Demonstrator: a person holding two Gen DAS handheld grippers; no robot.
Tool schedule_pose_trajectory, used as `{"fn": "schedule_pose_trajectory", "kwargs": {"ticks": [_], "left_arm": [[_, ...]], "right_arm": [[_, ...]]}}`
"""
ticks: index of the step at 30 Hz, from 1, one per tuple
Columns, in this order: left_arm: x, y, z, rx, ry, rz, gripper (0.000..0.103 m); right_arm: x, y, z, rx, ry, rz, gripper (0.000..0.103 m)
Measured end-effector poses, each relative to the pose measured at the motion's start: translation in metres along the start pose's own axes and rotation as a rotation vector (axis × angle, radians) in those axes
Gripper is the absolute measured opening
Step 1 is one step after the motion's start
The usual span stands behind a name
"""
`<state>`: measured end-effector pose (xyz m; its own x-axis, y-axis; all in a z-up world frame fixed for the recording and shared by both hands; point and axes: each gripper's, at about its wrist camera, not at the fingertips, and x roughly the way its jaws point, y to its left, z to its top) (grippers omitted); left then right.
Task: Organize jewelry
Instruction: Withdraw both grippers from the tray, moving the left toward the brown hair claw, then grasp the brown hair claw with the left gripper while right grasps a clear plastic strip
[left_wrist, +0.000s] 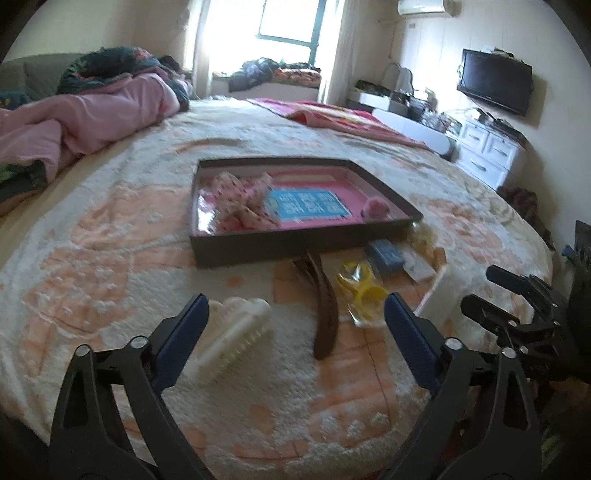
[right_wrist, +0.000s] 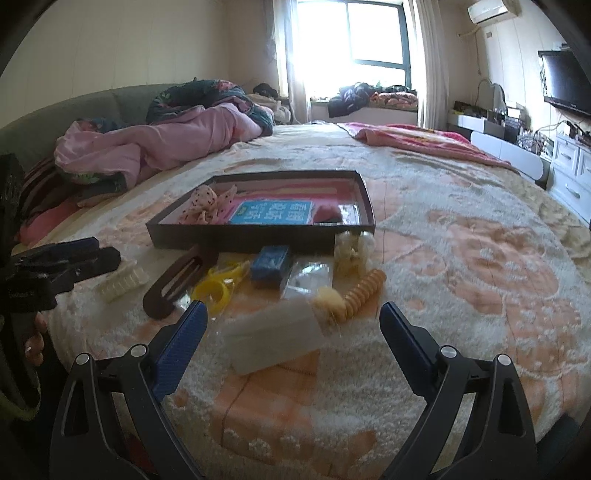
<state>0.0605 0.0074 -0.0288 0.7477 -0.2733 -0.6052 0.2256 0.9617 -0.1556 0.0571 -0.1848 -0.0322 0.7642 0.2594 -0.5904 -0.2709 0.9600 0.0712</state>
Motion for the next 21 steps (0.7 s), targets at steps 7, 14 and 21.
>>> {"fn": "schedule_pose_trajectory", "kwargs": {"ticks": [7, 14, 21], "left_arm": [[0.020, -0.006, -0.010, 0.008, 0.069, -0.035, 0.065], [0.035, -0.016, -0.015, 0.028, 0.118, -0.070, 0.052], [0.054, -0.011, -0.015, 0.000, 0.153, -0.065, 0.048]], "right_arm": [[0.010, -0.006, -0.006, 0.056, 0.053, 0.029, 0.087], [0.025, -0.010, -0.011, 0.122, 0.117, 0.073, 0.077], [0.037, -0.006, -0.009, 0.154, 0.136, 0.125, 0.050]]}}
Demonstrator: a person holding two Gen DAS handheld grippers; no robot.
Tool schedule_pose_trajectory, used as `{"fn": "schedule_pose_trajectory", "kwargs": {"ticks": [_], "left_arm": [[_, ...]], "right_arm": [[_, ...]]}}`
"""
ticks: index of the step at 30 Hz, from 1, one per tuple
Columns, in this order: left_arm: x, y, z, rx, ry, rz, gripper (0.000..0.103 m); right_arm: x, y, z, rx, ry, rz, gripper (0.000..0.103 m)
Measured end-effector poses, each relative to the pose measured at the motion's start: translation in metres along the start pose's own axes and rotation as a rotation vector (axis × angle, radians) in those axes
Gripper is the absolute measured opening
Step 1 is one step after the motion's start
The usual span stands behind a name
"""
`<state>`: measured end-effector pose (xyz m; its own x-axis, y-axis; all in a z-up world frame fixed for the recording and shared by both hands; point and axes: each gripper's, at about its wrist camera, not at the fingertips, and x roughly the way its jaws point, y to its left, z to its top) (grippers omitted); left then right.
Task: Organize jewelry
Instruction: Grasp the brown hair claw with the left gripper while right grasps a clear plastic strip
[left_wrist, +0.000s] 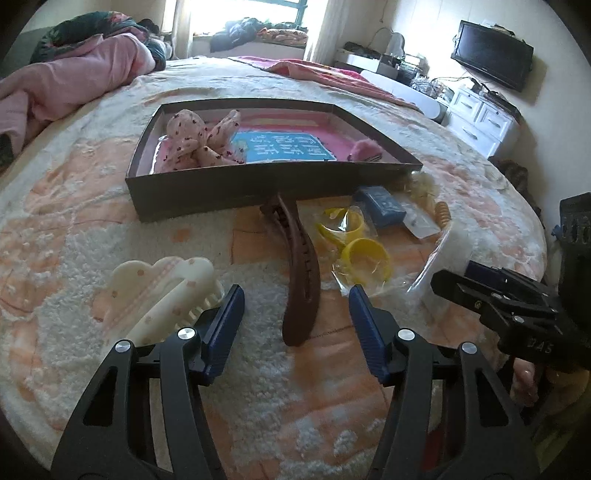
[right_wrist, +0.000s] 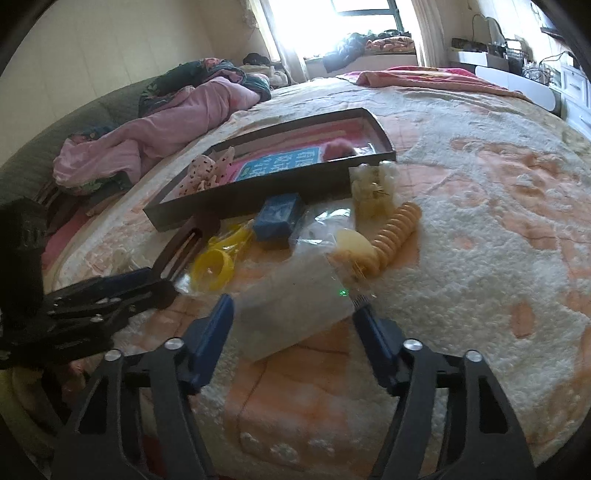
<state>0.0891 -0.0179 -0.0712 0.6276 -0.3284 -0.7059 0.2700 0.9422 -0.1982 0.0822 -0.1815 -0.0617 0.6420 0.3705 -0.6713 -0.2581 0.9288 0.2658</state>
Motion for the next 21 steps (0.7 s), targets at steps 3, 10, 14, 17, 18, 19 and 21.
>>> {"fn": "schedule_pose_trajectory", "kwargs": {"ticks": [3, 10, 14, 17, 18, 19, 21], "left_arm": [[0.004, 0.000, 0.005, -0.002, 0.002, -0.004, 0.043], [0.016, -0.004, 0.014, 0.000, 0.023, -0.034, 0.026], [0.017, -0.008, 0.014, 0.015, 0.035, -0.062, 0.008], [0.015, -0.009, 0.013, 0.015, 0.037, -0.061, 0.004], [0.014, -0.008, 0.013, 0.007, 0.037, -0.065, 0.004], [0.012, -0.007, 0.013, 0.003, 0.034, -0.068, 0.004], [0.009, -0.007, 0.014, 0.000, 0.026, -0.072, 0.004]], "right_arm": [[-0.003, 0.002, 0.002, -0.015, -0.015, 0.020, 0.035], [-0.009, 0.001, 0.007, -0.010, -0.033, 0.069, 0.021], [-0.011, 0.004, 0.009, -0.026, -0.041, 0.082, 0.018], [-0.013, 0.009, 0.011, -0.046, -0.050, 0.090, 0.016], [-0.014, 0.010, 0.012, -0.058, -0.054, 0.094, 0.016], [-0.015, 0.011, 0.013, -0.065, -0.058, 0.097, 0.016], [-0.016, 0.012, 0.015, -0.072, -0.064, 0.101, 0.016]]}}
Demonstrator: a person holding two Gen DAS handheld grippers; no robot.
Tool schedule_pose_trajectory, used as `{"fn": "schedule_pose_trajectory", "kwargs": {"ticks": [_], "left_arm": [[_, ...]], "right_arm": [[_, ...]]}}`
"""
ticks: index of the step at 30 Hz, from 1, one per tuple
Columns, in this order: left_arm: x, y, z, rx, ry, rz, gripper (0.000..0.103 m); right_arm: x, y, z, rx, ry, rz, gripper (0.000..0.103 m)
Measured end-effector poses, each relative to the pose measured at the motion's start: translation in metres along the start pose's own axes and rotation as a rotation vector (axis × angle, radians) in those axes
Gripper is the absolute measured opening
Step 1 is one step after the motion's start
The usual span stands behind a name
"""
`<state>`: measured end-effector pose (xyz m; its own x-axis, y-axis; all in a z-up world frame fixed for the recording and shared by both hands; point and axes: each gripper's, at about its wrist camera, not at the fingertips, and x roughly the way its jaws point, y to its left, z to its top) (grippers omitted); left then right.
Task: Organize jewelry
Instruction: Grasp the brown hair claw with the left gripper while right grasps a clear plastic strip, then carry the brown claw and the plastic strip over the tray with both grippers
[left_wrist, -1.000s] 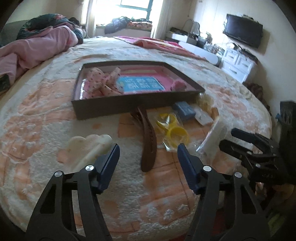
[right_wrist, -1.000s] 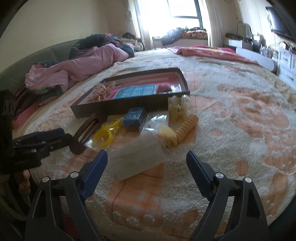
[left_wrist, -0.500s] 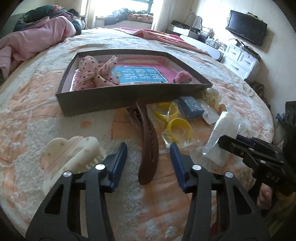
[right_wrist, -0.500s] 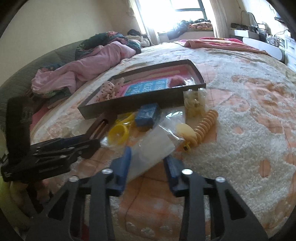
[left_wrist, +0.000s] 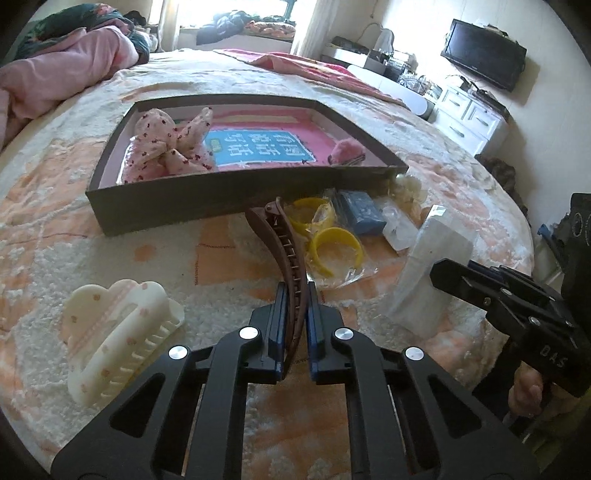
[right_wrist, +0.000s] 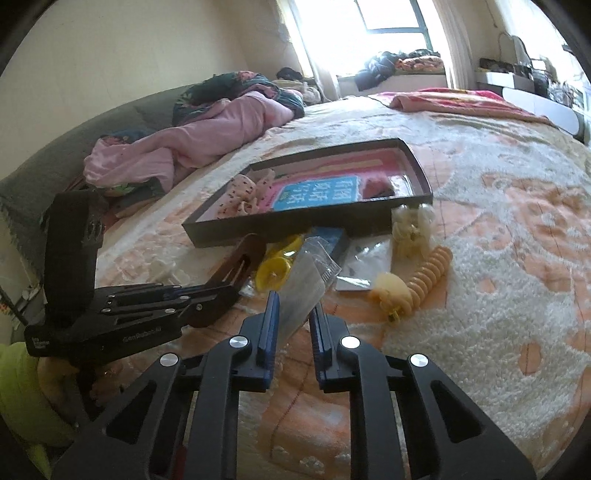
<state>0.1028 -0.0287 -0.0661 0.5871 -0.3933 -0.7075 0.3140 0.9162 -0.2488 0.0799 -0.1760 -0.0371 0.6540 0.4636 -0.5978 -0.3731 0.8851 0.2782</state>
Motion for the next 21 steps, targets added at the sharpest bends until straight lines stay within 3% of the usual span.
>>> {"fn": "schedule_pose_trajectory", "kwargs": {"ticks": [11, 21], "left_arm": [[-0.025, -0.014, 0.017, 0.031, -0.078, -0.014, 0.004], [-0.033, -0.004, 0.044, 0.013, -0.143, 0.031, 0.004]], "right_arm": [[-0.017, -0.015, 0.019, 0.024, -0.066, -0.019, 0.015], [-0.016, -0.031, 0.039, 0.017, -0.084, -0.076, 0.015]]}}
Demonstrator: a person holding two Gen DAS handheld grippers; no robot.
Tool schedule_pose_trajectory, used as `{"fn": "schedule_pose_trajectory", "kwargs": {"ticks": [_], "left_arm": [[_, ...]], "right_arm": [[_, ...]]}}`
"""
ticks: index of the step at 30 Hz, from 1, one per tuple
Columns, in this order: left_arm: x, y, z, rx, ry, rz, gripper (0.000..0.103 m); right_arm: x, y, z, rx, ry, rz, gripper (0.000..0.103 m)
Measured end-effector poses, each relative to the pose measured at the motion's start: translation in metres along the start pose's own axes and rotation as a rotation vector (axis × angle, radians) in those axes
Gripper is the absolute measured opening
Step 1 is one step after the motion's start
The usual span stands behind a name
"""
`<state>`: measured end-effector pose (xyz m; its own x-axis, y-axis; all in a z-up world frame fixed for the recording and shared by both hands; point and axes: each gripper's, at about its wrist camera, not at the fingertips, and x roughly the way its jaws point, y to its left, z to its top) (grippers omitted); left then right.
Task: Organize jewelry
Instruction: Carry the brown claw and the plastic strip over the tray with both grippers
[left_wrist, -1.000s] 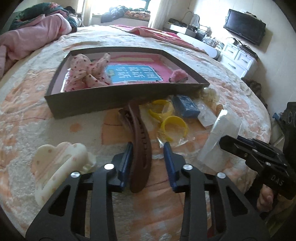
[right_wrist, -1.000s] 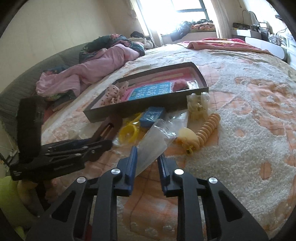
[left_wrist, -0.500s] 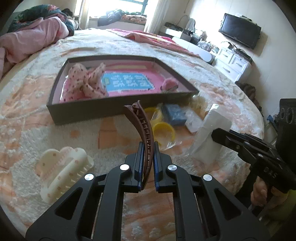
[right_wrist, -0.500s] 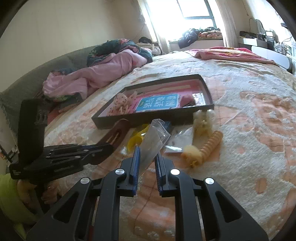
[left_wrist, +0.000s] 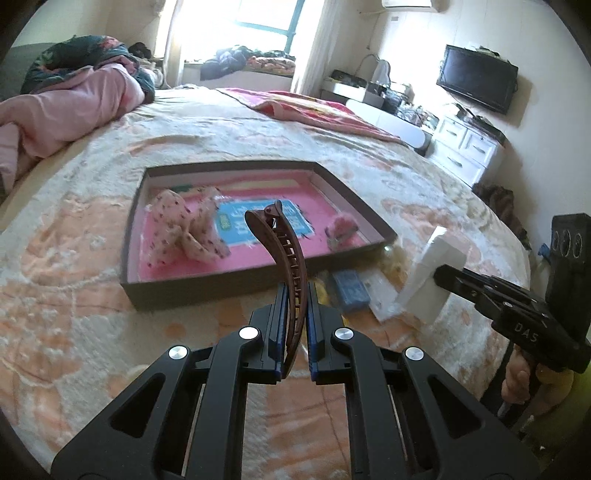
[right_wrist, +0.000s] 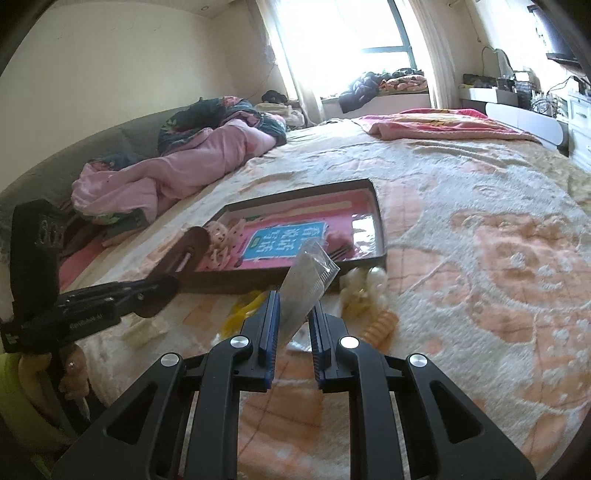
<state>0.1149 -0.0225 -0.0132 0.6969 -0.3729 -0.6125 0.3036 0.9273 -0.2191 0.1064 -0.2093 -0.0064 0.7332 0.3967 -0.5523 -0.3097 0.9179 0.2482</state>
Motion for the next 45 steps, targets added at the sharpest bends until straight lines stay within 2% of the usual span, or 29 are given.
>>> {"fn": "schedule_pose_trajectory", "kwargs": {"ticks": [23, 39, 45], "left_arm": [[-0.001, 0.073, 0.025, -0.115, -0.052, 0.143, 0.004], [0.019, 0.076, 0.034, -0.116, -0.032, 0.157, 0.004], [0.028, 0.070, 0.038, -0.104, -0.022, 0.147, 0.004]], "right_arm": [[0.049, 0.004, 0.059, -0.054, -0.038, -0.007, 0.015], [0.093, 0.008, 0.084, -0.070, -0.023, -0.018, 0.015], [0.109, 0.002, 0.089, -0.068, 0.008, -0.029, 0.015]]}}
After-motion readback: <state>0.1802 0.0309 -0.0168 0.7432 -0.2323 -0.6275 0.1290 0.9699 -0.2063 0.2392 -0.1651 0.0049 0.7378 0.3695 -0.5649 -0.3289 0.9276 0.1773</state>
